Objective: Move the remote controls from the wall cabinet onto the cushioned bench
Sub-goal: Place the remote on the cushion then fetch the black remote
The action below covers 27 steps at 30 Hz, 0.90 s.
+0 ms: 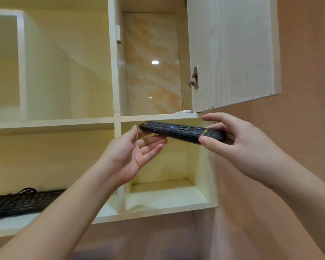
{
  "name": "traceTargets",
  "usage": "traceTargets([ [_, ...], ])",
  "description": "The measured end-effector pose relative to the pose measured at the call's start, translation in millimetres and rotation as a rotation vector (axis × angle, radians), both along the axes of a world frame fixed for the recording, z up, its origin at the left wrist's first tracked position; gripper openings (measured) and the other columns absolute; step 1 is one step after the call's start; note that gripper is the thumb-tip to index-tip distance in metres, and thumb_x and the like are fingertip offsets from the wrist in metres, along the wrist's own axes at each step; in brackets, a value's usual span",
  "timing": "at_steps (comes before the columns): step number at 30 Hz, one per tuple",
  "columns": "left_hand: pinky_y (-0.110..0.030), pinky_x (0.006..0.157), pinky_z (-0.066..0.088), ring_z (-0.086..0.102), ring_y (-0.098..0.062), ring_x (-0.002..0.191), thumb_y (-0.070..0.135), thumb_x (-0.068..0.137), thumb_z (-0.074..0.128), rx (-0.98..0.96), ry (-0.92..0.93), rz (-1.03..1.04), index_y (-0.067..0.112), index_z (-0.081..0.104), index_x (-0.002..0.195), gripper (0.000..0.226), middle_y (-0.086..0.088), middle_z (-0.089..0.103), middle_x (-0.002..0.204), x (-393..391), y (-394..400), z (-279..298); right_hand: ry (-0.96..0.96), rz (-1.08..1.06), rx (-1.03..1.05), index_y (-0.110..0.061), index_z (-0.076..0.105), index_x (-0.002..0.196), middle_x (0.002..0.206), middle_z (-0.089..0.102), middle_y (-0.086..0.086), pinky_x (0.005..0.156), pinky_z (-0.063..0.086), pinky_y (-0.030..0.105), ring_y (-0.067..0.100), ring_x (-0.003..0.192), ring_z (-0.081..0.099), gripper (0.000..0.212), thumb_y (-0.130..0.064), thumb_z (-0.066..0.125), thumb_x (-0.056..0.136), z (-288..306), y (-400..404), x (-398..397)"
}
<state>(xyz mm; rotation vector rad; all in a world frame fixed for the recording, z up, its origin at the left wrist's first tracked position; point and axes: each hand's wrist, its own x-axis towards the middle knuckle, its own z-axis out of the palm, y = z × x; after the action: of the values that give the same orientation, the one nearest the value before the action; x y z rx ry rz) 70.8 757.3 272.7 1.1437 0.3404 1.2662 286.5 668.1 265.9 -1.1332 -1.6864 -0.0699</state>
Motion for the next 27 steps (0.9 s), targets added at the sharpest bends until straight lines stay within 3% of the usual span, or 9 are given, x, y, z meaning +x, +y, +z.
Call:
traceTargets([
  [3, -0.029, 0.058, 0.060, 0.072, -0.033, 0.087, 0.028, 0.103, 0.034, -0.033, 0.001, 0.005, -0.001, 0.055, 0.114, 0.037, -0.026, 0.071, 0.094, -6.3, 0.4, -21.6, 0.015, 0.040, -0.069, -0.045, 0.054, 0.117, 0.100, 0.067, -0.022, 0.091, 0.045, 0.023, -0.003, 0.098, 0.061, 0.041, -0.043, 0.067, 0.079, -17.2, -4.5, -0.1],
  [8, -0.027, 0.056, 0.060, 0.073, -0.032, 0.084, 0.021, 0.099, 0.043, -0.106, 0.046, -0.001, -0.003, 0.058, 0.108, 0.030, -0.031, 0.069, 0.096, -27.4, -0.1, -61.7, 0.074, 0.142, -0.206, -0.042, 0.056, 0.118, 0.106, 0.068, -0.018, 0.092, 0.047, 0.023, -0.002, 0.096, 0.065, 0.044, -0.034, 0.072, 0.078, -52.2, -1.8, -13.8],
  [15, -0.026, 0.056, 0.060, 0.074, -0.028, 0.078, 0.021, 0.099, 0.044, -0.236, 0.090, -0.006, -0.003, 0.060, 0.105, 0.029, -0.029, 0.071, 0.094, -68.2, 13.7, -115.8, 0.149, 0.190, -0.350, -0.034, 0.055, 0.123, 0.112, 0.067, -0.015, 0.087, 0.044, 0.004, -0.007, 0.100, 0.063, 0.049, -0.023, 0.074, 0.079, -104.4, 12.3, -51.3],
  [22, -0.034, 0.075, 0.059, 0.071, -0.033, 0.094, 0.016, 0.098, 0.042, -0.331, 0.145, -0.065, -0.005, 0.057, 0.115, 0.031, -0.030, 0.068, 0.103, -106.4, 21.7, -179.2, 0.245, 0.146, -0.467, -0.028, 0.055, 0.125, 0.117, 0.067, -0.010, 0.098, 0.045, 0.018, -0.002, 0.107, 0.062, 0.053, -0.019, 0.075, 0.077, -161.5, 11.0, -86.9],
  [27, -0.030, 0.063, 0.061, 0.070, -0.037, 0.093, 0.019, 0.100, 0.041, -0.394, 0.154, -0.101, -0.004, 0.056, 0.116, 0.032, -0.032, 0.066, 0.107, -117.2, 25.4, -214.7, 0.346, 0.093, -0.538, -0.030, 0.055, 0.123, 0.112, 0.069, -0.015, 0.091, 0.047, 0.013, -0.001, 0.105, 0.063, 0.055, -0.020, 0.078, 0.073, -200.8, -5.4, -105.6],
])
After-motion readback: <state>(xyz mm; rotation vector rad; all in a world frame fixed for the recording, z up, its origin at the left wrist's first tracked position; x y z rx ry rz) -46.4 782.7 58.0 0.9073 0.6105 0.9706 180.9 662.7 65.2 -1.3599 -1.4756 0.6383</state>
